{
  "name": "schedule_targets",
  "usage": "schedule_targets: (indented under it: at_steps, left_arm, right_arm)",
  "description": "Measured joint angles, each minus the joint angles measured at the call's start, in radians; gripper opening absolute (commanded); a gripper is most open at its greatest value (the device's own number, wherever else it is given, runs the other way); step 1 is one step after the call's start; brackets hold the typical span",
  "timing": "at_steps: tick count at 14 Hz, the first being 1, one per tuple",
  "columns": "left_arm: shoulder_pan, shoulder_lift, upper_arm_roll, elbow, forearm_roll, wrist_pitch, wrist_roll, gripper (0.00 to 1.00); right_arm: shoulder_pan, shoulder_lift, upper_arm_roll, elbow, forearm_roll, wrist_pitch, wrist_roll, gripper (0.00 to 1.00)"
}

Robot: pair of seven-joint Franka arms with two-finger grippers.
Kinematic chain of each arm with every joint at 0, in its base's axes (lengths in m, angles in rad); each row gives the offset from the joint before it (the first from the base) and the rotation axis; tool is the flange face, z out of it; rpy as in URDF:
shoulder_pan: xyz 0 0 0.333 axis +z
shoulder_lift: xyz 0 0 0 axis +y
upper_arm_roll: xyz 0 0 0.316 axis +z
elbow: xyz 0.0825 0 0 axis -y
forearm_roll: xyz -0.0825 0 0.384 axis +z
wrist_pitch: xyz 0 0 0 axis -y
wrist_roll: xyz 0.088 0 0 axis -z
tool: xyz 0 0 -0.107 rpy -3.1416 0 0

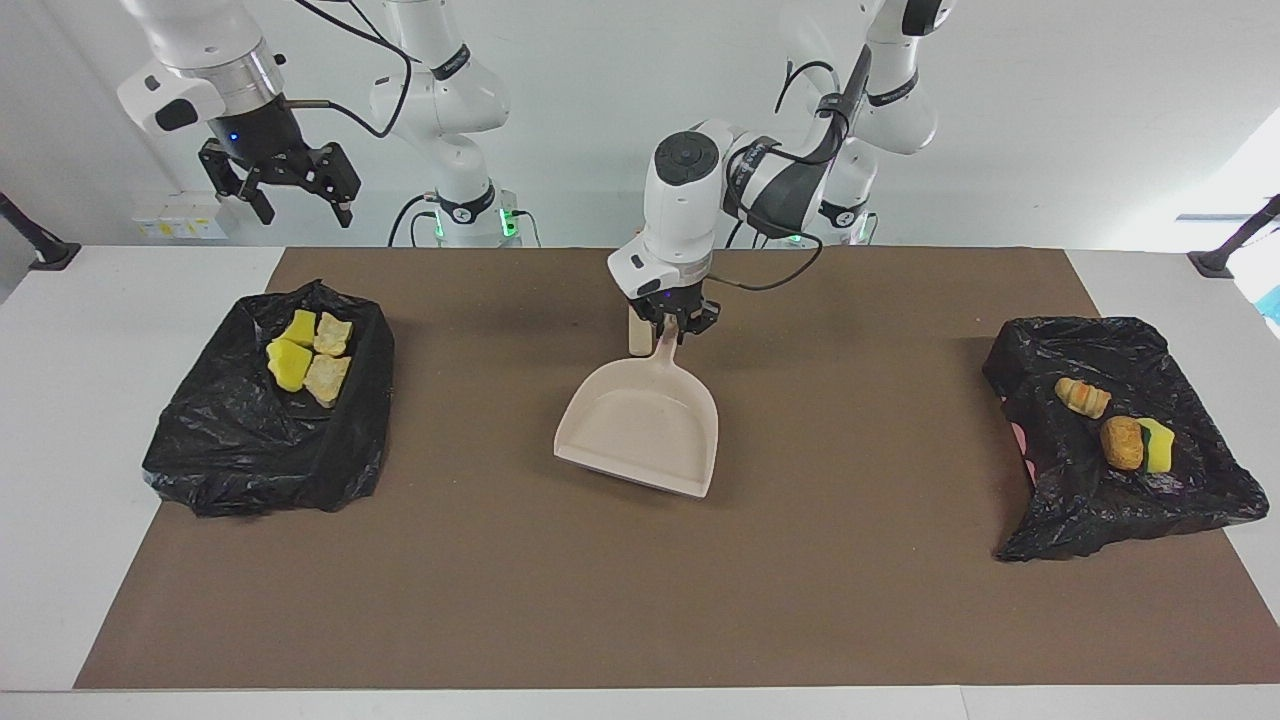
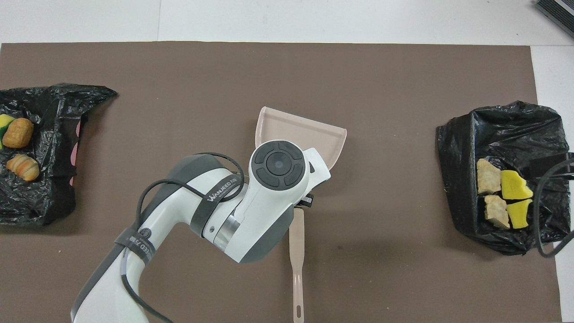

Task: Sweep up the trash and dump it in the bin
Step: 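Lower the dustpan onto the mat beside the brush with the left gripper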

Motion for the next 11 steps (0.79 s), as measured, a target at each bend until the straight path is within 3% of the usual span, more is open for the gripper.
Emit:
schedule_targets:
  at_steps: [5,6,11]
  left_arm:
    - [-0.050,0.091,-0.001,0.012,-0.018,0.082,-0.141,0.00]
    - [-0.056,0.105,0.000,0.013,-0.018,0.096,-0.153,0.99]
    - [-0.038,0.109,0.033,0.032,-0.016,0.108,-0.151,1.00]
  right_arm:
    - [0.000,0.000,0.000,-0.002,0.000,0.001,0.000,1.00]
    - [0.000,0.000,0.000,-0.002,0.000,0.001,0.000,1.00]
    - [0.000,0.000,0.000,-0.004,0.000,0.001,0.000,1.00]
